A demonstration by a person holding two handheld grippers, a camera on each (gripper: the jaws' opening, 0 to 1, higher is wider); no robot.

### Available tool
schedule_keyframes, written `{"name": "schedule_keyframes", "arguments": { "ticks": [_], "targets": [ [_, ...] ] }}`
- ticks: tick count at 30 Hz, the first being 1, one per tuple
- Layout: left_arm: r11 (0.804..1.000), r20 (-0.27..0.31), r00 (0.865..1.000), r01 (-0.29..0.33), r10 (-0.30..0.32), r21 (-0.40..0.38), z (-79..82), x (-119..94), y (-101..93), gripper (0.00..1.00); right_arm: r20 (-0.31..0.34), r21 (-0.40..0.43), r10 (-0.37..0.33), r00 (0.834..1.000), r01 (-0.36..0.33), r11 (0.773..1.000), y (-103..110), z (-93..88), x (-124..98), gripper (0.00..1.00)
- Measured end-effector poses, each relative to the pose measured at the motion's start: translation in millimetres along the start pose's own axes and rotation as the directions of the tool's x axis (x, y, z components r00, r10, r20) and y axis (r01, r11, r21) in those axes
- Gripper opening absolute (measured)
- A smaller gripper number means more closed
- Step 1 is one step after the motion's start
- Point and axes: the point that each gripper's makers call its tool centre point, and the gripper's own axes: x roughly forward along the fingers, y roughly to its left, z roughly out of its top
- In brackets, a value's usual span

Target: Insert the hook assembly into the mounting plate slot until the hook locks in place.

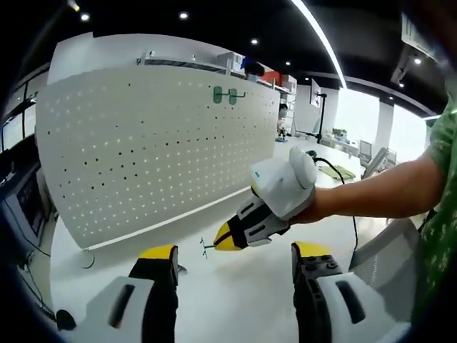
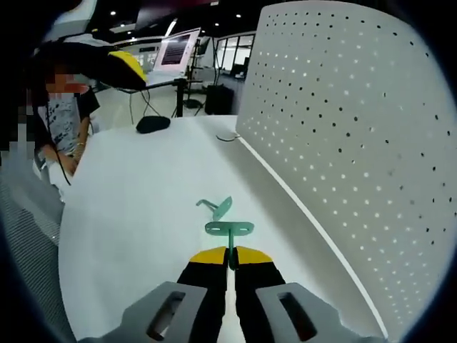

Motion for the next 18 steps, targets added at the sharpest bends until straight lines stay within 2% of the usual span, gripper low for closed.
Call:
{"name": "schedule_keyframes", "arguments": {
  "ticks": [5, 10, 18],
  "targets": [
    [1.0, -0.019, 1.0, -0.015, 0.015, 0.01, -6.3, 4.4, 4.9, 0.62, 0.002, -0.004, -0.01, 1.0, 0.01, 1.0, 0.3, 2.0, -7.6, 0.01],
    [0.998, -0.041, 0.998, -0.038, 0.041, 0.055, -11.3, 8.0, 8.1, 0.59, 0.008, -0.014, -0.018, 1.0, 0.018, 1.0, 2.7, 7.3, -15.0, 0.01],
    [0.995, -0.047, 0.997, -0.064, 0.067, 0.075, -14.1, 13.4, 14.5, 0.52, 0.015, -0.034, -0.023, 1.0, 0.024, 0.999, 8.4, 15.6, -22.6, 0.01]
  ]
}}
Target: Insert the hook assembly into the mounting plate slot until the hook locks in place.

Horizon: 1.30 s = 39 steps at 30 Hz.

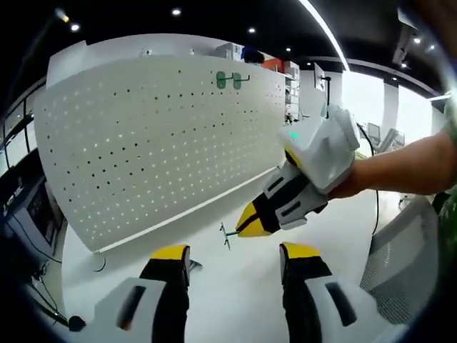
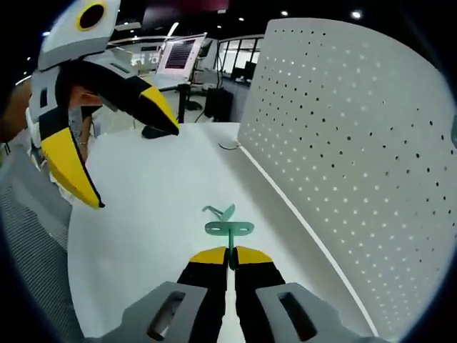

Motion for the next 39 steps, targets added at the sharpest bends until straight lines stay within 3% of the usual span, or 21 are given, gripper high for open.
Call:
{"name": "schedule_keyframes", "arguments": {
  "ticks": [26, 39],
  "targets": [
    [0.995, -0.057, 0.997, -0.038, 0.044, 0.097, -11.7, 26.5, 3.1, 0.32, 0.018, -0.044, -0.016, 1.0, 0.017, 0.999, 12.6, 22.3, -16.3, 0.01],
    [0.993, -0.057, 0.996, -0.056, 0.062, 0.102, -11.6, 31.2, 8.9, 0.21, 0.026, -0.06, -0.016, 1.0, 0.018, 0.998, 15.9, 28.7, -19.0, 0.01]
  ]
}}
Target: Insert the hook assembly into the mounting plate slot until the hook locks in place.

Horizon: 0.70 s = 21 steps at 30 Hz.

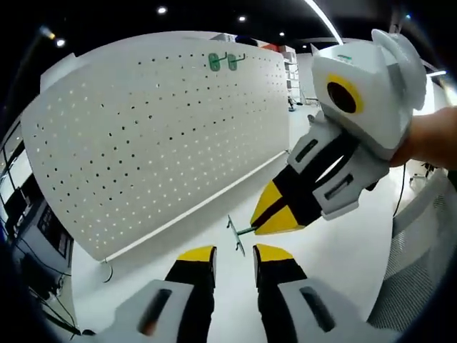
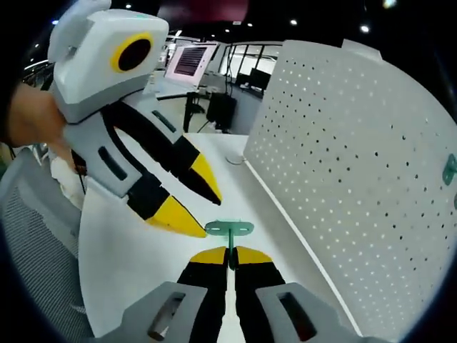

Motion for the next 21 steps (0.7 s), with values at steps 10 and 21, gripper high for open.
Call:
{"name": "schedule_keyframes", "arguments": {
  "ticks": [10, 21],
  "targets": [
    [1.0, -0.007, 1.0, 0.003, -0.003, -0.004, -1.8, 1.2, -2.9, 0.17, 0.003, -0.002, 0.002, 1.0, -0.002, 1.0, 2.4, 2.5, -1.1, 0.01],
    [1.0, -0.008, 1.0, 0.002, -0.002, 0.005, -1.1, 1.2, -4.8, 0.11, -0.005, -0.001, 0.007, 1.0, -0.007, 1.0, 5.4, 1.4, -0.7, 0.01]
  ]
}}
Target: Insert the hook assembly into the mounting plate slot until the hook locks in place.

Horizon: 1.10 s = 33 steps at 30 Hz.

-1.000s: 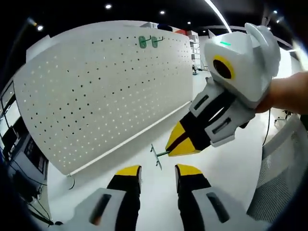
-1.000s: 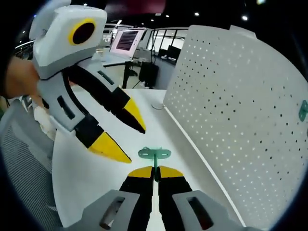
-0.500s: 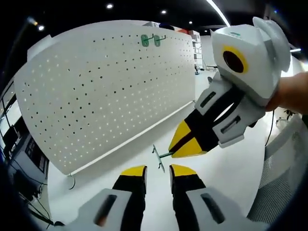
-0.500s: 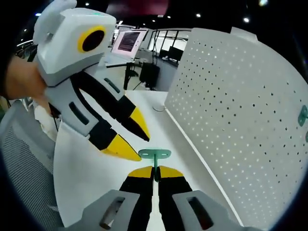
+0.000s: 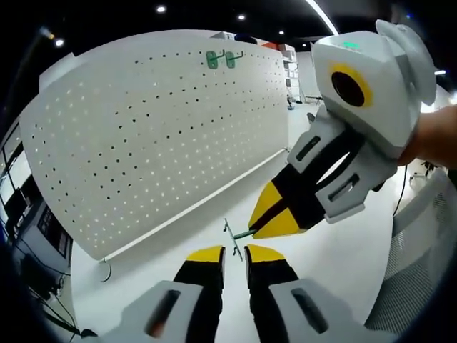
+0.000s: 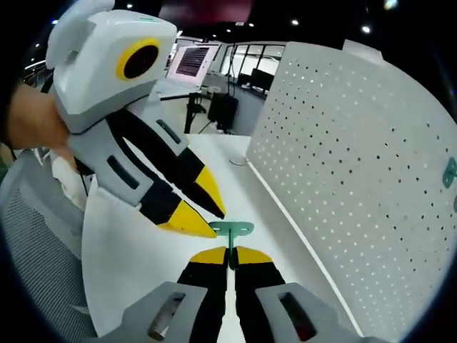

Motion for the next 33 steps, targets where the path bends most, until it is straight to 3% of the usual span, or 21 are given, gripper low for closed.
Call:
{"name": "schedule_keyframes", "arguments": {
  "ticks": [16, 33],
  "targets": [
    [1.0, -0.005, 1.0, 0.004, -0.004, -0.005, -2.4, -0.4, -1.6, 0.06, -0.008, -0.012, 0.002, 1.0, -0.002, 1.0, 3.8, 0.8, 0.6, 0.01],
    [0.996, 0.024, 1.0, -0.002, 0.004, -0.084, 0.3, -1.9, 2.5, 0.03, -0.004, -0.019, -0.01, 1.0, 0.01, 1.0, 3.8, 3.5, 0.6, 0.02]
  ]
}}
